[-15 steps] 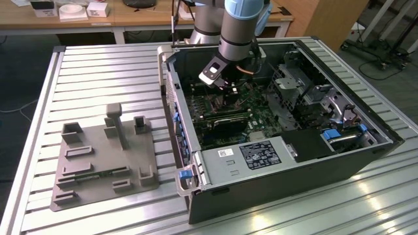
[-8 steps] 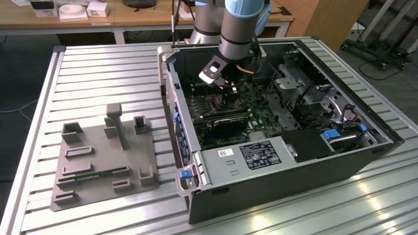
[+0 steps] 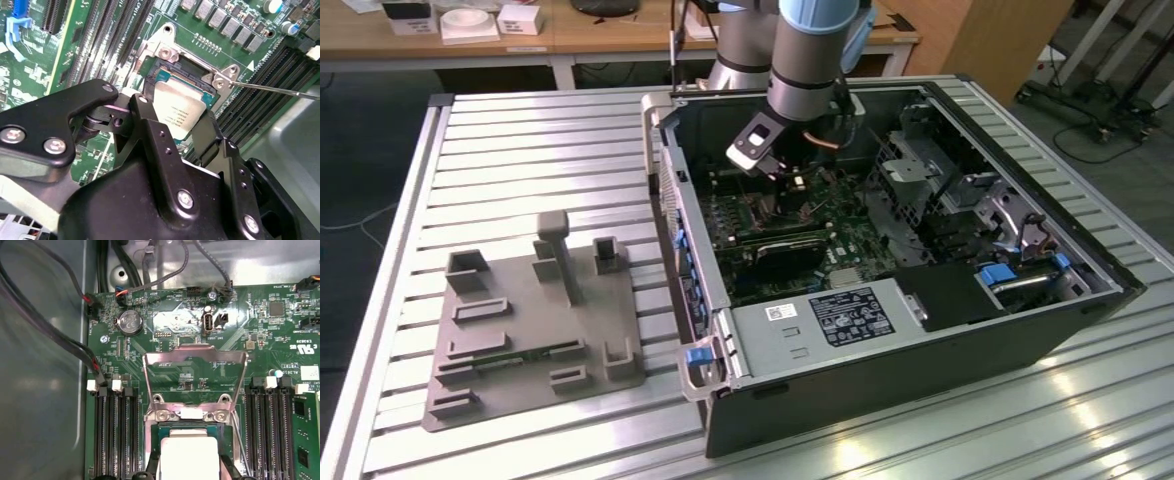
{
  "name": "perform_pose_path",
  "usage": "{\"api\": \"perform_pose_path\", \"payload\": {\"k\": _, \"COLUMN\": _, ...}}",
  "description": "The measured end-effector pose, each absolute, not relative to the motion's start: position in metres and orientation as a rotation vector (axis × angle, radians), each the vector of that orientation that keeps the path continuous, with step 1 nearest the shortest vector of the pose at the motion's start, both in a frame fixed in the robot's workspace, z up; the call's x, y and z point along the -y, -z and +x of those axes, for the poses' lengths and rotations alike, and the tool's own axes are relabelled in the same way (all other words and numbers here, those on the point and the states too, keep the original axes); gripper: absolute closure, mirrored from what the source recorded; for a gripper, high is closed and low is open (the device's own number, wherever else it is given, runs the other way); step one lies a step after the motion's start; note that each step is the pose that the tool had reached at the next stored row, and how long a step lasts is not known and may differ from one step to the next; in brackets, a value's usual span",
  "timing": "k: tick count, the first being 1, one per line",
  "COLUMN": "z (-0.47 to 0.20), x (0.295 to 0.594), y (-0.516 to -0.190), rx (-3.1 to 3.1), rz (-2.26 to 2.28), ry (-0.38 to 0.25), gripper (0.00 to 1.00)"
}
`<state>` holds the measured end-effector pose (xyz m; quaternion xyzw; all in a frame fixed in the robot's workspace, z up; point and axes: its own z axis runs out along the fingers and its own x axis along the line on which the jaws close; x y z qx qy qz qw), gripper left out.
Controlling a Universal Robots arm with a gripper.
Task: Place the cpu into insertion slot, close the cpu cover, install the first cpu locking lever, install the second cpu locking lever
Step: 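Place the cpu into insertion slot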
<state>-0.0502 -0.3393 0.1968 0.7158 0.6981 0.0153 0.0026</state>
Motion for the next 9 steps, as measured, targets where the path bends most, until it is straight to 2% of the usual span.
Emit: {"api": "perform_pose_path", "payload": {"k": 9, "z": -0.0524, "x": 0.3393, "y": -0.1965, "rx": -2.180, "rz": 2.252, "ry": -0.045, "gripper": 0.45}}
